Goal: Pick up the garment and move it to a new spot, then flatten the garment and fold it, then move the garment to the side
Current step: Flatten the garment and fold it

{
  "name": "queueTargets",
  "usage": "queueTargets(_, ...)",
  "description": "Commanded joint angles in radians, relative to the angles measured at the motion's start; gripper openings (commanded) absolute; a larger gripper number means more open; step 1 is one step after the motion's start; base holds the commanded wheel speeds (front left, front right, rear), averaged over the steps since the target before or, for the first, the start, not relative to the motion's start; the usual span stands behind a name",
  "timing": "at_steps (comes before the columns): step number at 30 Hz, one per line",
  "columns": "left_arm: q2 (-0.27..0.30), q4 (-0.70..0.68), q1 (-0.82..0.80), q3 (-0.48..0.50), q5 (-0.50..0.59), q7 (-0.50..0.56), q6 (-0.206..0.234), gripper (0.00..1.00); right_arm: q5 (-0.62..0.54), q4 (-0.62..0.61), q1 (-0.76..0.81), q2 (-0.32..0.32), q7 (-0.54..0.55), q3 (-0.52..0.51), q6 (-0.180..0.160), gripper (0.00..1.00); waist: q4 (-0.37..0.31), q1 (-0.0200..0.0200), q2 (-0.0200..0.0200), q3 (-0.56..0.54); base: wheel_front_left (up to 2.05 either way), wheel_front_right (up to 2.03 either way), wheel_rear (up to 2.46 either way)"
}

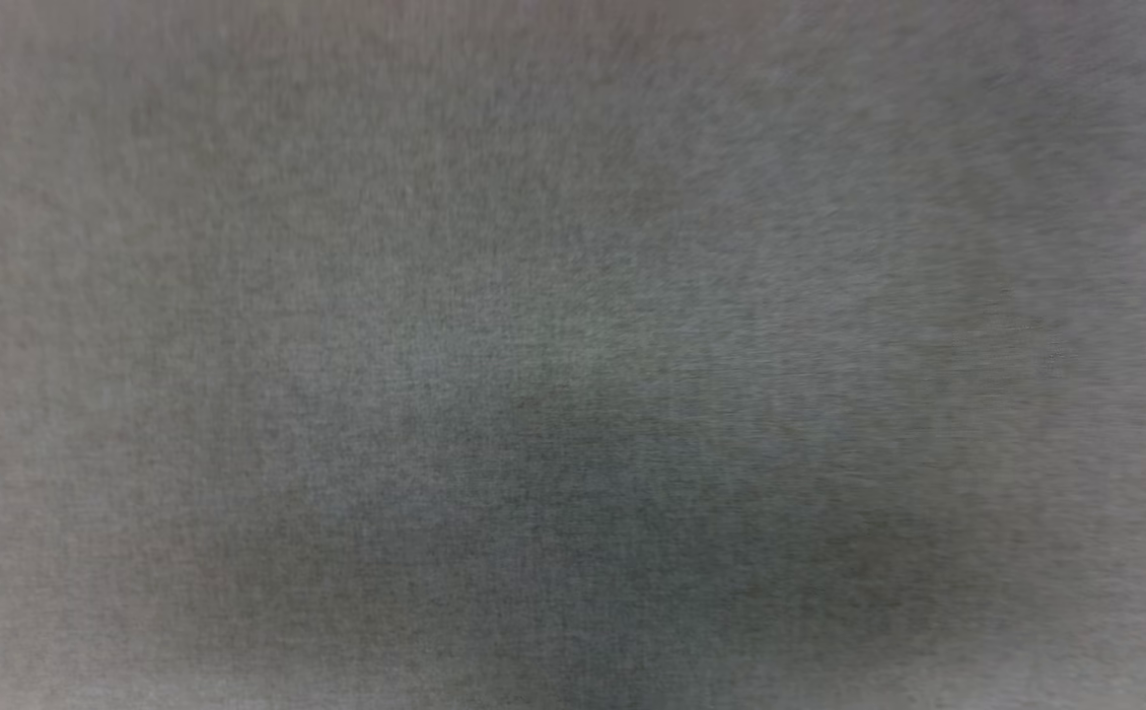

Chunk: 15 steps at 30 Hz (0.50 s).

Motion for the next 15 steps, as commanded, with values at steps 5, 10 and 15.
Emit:
queueTargets(5,0.000,-0.078,0.023,0.031,0.028,-0.006,-0.012,0.00,-0.074,-0.029,0.038,0.045,0.000,-0.056,-0.001,0.00,0.085,0.0000,0.0000,0.197,0.00,0.00,0.00)
queueTargets(10,-0.006,-0.097,0.106,0.062,0.052,-0.006,-0.016,0.00,-0.103,-0.014,0.080,0.079,0.000,-0.071,-0.001,0.00,0.089,0.0000,0.0000,0.195,0.00,0.00,0.00)
queueTargets(15,-0.015,-0.057,0.189,0.084,0.056,-0.006,-0.034,0.00,-0.068,0.014,0.122,0.099,-0.001,-0.058,-0.001,0.00,0.079,0.0000,0.0000,0.139,0.00,0.00,0.00)
